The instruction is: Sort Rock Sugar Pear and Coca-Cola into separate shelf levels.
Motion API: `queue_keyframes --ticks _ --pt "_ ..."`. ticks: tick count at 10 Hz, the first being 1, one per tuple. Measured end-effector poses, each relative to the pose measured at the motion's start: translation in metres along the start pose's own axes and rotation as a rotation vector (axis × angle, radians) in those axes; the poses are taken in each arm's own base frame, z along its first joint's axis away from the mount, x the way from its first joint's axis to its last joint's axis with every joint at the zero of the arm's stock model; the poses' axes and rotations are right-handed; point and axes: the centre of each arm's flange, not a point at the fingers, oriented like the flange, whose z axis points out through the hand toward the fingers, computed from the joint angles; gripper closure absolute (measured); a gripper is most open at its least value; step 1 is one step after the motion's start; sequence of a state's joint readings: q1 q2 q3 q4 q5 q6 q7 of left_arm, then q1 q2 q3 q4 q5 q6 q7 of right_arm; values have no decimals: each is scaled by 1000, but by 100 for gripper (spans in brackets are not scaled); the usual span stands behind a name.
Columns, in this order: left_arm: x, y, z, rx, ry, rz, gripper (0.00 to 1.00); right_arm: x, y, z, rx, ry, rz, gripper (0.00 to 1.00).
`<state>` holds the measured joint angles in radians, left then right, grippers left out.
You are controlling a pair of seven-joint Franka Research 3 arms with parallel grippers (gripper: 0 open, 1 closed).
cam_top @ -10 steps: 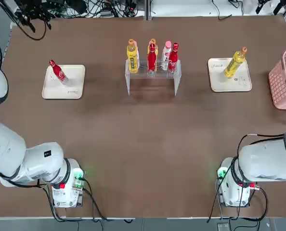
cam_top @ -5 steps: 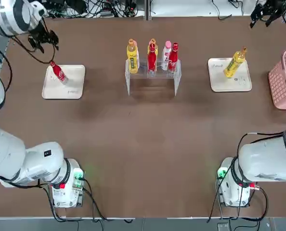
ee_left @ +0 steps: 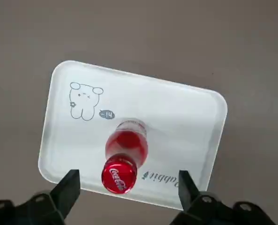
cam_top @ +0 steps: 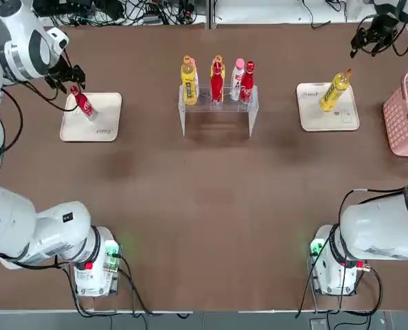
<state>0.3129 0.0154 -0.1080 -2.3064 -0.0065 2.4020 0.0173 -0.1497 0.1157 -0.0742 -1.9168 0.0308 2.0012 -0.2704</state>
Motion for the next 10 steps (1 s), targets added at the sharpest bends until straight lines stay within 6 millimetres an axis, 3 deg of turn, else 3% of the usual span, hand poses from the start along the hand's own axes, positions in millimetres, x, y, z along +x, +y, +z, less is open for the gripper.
queue_keyframes --ticks 4,10 --pt "-1 -2 4 0 -6 3 29 -7 -4 18 32 -27 71 0" --pt "0 -2 7 -1 -10 34 44 -11 -21 45 34 -34 133 0"
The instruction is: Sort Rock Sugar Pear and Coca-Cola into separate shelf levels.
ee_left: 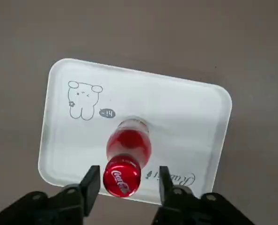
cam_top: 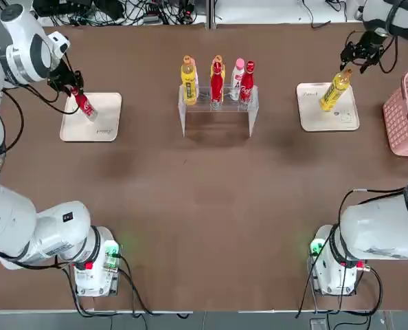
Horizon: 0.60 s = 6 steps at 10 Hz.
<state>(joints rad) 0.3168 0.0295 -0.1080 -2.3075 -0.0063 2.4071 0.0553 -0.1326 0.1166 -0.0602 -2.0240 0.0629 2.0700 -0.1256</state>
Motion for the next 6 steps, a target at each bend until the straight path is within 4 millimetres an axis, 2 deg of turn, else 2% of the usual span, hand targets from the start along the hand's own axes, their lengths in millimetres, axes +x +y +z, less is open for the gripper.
queue_keyframes --ticks 1,3,6 --pt "0 0 -1 0 1 4 44 -1 -1 2 0 -1 1 0" --pt "1 -2 -2 1 4 26 54 0 0 4 -1 4 3 1" --pt "1 -5 -2 1 4 32 68 -4 3 23 -2 -4 10 3"
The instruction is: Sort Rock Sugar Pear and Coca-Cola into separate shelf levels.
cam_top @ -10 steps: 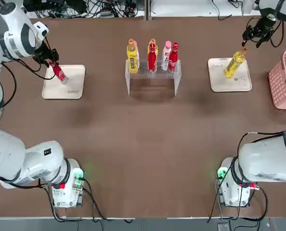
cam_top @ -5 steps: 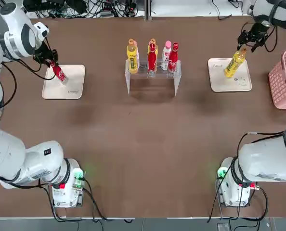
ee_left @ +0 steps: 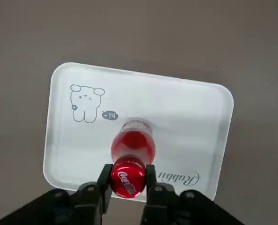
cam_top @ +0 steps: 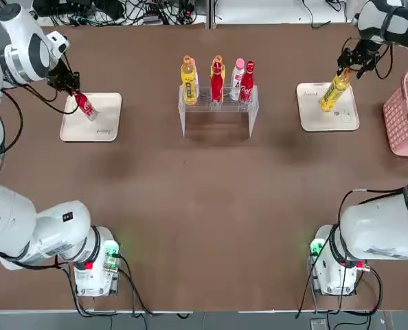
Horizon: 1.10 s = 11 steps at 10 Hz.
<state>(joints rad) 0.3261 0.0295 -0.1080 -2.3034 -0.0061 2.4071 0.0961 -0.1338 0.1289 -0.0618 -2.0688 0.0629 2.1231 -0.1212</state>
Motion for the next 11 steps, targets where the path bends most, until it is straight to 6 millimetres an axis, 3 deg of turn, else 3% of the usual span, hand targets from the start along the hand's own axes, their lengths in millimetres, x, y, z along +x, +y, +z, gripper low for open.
queue_keyframes --ticks 3,4,6,7,8,9,11 --pt "3 1 -4 -1 -4 2 68 -1 0 3 0 -6 3 10" --pt "9 2 -17 -3 -32 2 68 -1 0 3 0 -6 3 12" --pt "32 14 -80 -8 -99 -13 68 -1 0 3 0 -6 5 20" --pt "40 35 -117 -5 -115 -28 68 -1 1 3 1 -7 7 22" --pt "43 71 -147 1 -118 -54 68 -1 1 3 1 -8 8 29" --pt "41 124 -168 8 -110 -103 68 -2 1 4 1 -10 12 32" --pt "15 234 -189 23 -111 -178 68 -2 1 4 1 -12 14 41"
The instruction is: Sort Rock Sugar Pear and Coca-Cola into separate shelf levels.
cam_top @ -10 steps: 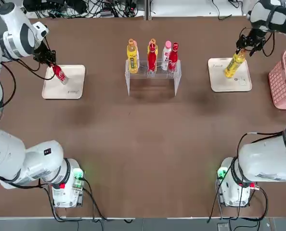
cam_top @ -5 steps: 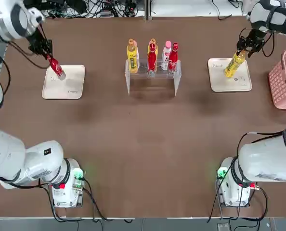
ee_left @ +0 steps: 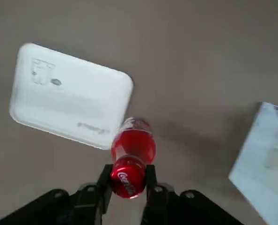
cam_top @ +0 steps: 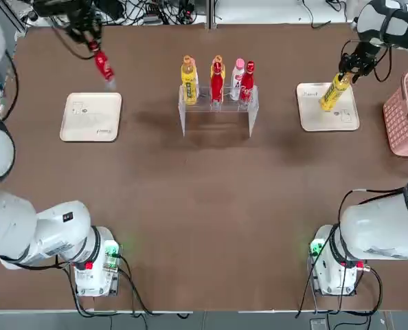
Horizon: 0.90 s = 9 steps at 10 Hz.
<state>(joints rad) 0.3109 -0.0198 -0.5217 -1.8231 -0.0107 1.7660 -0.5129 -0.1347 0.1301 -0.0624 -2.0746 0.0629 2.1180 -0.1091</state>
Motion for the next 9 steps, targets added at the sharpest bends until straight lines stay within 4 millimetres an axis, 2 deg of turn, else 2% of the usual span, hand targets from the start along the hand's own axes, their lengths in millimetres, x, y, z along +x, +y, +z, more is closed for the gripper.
queue_keyframes --ticks 1,2,3,5,7,9 --pt "-29 42 -12 8 -6 -19 68 0 0 0 0 -2 2 47" --pt "-55 76 -28 9 -1 -31 68 0 0 0 0 -1 5 48" --pt "-75 99 -42 1 11 -36 68 0 1 -1 0 1 12 48" --pt "-101 127 -58 -29 21 -38 68 2 0 -4 0 7 31 54" --pt "-114 142 -70 -73 9 -27 68 5 0 -10 4 20 66 56" --pt "-134 171 -75 -105 -14 -17 68 6 -1 -13 14 28 80 60"
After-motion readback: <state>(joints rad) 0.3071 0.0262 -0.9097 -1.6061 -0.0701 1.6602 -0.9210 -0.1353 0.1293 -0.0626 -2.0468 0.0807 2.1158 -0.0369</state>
